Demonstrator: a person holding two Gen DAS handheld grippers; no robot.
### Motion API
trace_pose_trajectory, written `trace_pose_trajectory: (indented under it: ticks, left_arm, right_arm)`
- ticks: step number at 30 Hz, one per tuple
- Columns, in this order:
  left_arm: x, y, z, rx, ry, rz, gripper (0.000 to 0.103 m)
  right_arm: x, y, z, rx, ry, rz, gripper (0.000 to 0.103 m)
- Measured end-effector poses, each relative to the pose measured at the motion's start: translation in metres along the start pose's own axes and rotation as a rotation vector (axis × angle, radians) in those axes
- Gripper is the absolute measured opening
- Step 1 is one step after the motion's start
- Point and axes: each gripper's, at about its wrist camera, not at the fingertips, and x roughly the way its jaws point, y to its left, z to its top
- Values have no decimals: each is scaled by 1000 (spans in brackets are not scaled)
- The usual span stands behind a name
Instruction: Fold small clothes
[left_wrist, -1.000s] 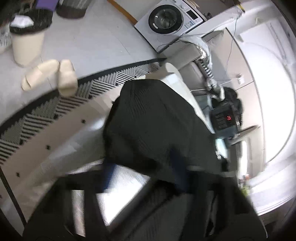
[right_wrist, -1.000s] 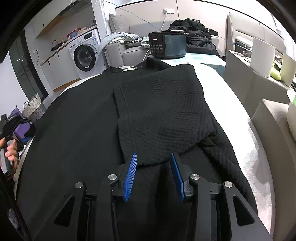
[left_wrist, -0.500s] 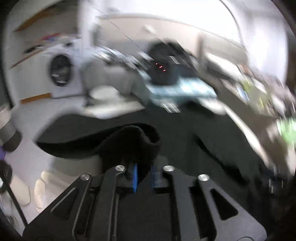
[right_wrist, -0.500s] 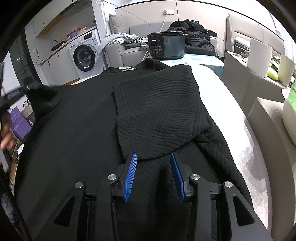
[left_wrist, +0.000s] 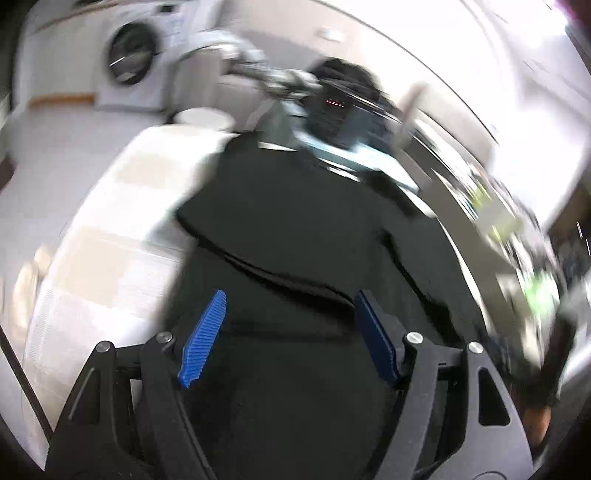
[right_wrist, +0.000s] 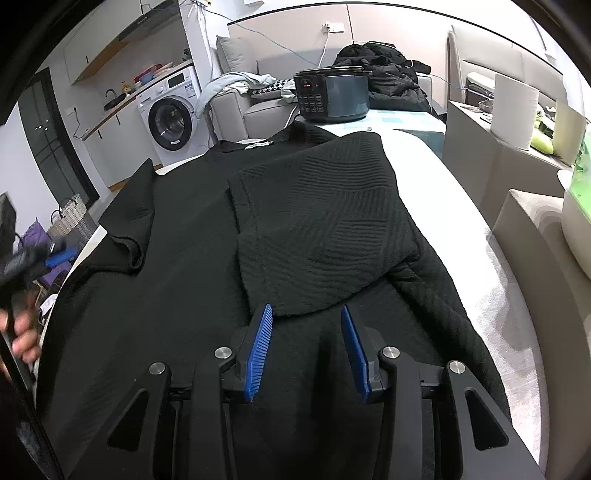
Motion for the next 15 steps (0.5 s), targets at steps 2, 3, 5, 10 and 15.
trace_pose_trajectory:
  ticks: [2, 3, 5, 10, 15]
  left_arm:
    - [17, 19, 18, -82, -6, 60, 69]
    - [25, 26, 24, -102, -10, 85, 69]
    - [38, 44, 38, -150, -22, 114, 53]
    - [62, 57, 57, -152, -9, 113, 0]
    - [51, 0, 74, -20, -75, -17, 0]
  right_arm:
    - [-2, 1, -1, -2, 0, 0, 40]
    - [-3, 0, -1, -2, 0, -2, 40]
    - [-5, -1, -2, 2, 1, -7, 40]
    - [-6, -7, -3, 10, 7, -24, 40]
    - [-8, -16, -3, 30, 11, -49, 40]
